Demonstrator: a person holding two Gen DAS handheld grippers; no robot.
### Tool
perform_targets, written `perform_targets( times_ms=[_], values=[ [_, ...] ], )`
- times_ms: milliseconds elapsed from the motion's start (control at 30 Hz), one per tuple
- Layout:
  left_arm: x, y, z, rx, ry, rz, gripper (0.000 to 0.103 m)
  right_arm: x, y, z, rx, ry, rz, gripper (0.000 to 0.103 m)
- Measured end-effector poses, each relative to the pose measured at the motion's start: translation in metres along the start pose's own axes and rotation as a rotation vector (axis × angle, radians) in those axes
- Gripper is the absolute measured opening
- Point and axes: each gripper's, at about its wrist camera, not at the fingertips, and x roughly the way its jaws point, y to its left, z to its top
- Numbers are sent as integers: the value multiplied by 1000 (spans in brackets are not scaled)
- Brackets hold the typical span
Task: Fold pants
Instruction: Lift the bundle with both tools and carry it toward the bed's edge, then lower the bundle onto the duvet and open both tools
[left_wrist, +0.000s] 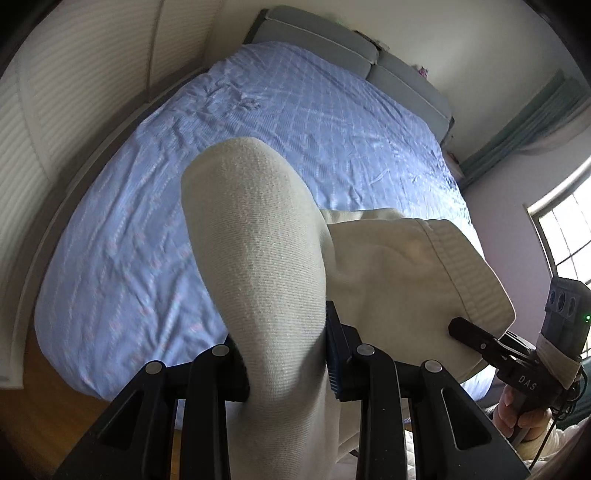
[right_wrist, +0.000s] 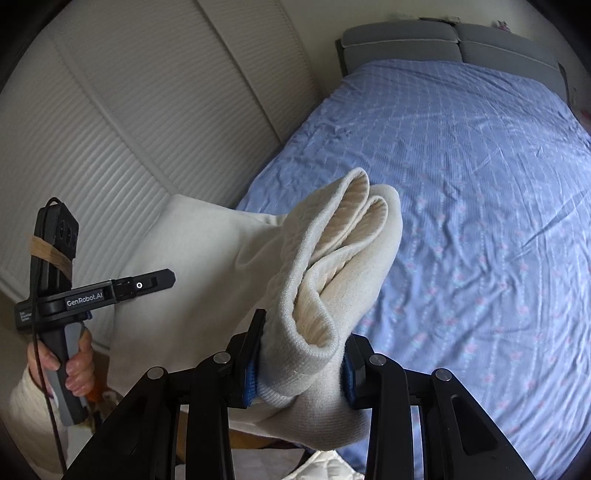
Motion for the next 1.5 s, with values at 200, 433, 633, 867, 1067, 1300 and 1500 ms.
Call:
perform_targets(
  times_ms=[200,433,633,867,1067,1300,1500],
  values=[
    [28,57,49,58,76,-16,30,56,27,20,72,10,-35,35],
    [80,110,113,145,146,-33,30,127,35,52,138,32,-79,35],
    [137,133,167,212,224,-23,30,176,38,78,149,86,-143,35],
    [188,149,209,249,233,4,30,230,19,100,166,138,-214,35],
    [244,180,220,206,332,123,34,277,2,99,226,247,-246,36],
    [270,221,196,78,411,257,48,299,-7,73,270,353,-246,40],
    [238,233,186,121,354,398,55,285,-32,57,344,382,-260,53]
  ],
)
